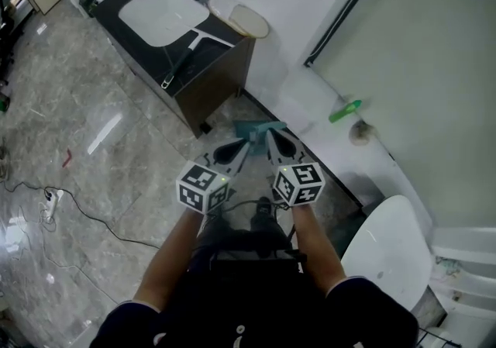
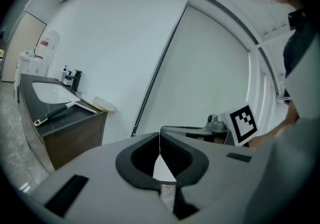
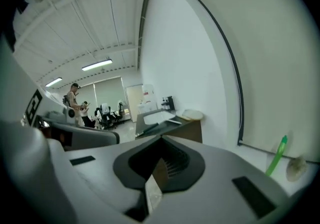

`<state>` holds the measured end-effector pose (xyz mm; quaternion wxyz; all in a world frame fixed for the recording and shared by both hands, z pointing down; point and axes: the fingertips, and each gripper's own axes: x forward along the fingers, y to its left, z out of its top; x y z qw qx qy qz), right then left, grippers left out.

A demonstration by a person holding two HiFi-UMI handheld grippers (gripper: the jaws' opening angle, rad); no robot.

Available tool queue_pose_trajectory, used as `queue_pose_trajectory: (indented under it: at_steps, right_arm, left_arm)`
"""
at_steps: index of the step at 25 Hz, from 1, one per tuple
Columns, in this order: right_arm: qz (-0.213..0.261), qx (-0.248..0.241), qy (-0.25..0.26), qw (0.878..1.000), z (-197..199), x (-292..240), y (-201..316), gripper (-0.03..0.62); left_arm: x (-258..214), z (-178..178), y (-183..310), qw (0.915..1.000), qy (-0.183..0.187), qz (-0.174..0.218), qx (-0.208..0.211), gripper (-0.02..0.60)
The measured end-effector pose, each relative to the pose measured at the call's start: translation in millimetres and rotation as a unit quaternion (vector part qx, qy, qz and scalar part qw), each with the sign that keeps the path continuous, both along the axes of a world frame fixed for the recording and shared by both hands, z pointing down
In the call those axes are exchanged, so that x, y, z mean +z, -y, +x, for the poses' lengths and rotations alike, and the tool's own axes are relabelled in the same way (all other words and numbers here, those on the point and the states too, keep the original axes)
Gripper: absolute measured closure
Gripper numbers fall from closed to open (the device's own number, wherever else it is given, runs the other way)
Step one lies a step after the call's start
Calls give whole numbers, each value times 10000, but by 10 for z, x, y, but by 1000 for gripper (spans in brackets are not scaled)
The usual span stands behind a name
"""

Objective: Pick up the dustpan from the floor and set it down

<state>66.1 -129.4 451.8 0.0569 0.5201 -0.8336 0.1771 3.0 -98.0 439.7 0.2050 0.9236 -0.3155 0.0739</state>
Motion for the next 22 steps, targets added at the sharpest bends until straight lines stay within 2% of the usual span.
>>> queue_pose_trajectory:
  at_steps: [4, 10, 15, 22]
  right_arm:
    - [676, -180, 193, 9974, -80, -670, -95, 586]
    - [1242, -288, 363, 9912, -123, -1303, -258, 586]
    - [1351, -242, 329, 9900, -117, -1489, -333, 586]
    - [1235, -158, 435, 9913, -62, -1470, -394, 587]
  left_arm:
    - [-369, 69, -11, 9993, -130, 335, 131, 568]
    - [-840, 176, -93, 9957, -271, 793, 394, 568]
    - [-1035, 202, -154, 9940, -297, 934, 482, 568]
    - [-1024, 198, -212, 9945, -253, 903, 464, 568]
